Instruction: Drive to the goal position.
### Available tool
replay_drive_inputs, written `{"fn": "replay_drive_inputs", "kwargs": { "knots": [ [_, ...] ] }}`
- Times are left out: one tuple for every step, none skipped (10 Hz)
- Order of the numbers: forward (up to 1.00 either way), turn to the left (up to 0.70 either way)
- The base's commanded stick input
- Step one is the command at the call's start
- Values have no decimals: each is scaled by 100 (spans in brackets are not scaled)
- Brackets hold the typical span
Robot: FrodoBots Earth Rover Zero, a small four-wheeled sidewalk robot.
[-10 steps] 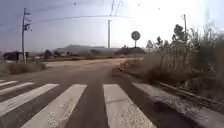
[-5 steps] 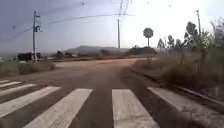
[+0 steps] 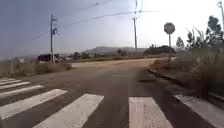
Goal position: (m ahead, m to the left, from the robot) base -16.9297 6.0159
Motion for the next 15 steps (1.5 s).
{"fn": "replay_drive_inputs", "kwargs": {
  "knots": [
    [100,0],
    [100,0],
    [100,0],
    [100,0],
    [100,0],
    [100,0],
    [100,0],
    [100,0],
    [100,0],
    [100,0],
    [100,0],
    [100,0],
    [100,0],
    [100,0],
    [100,0]
  ]
}}
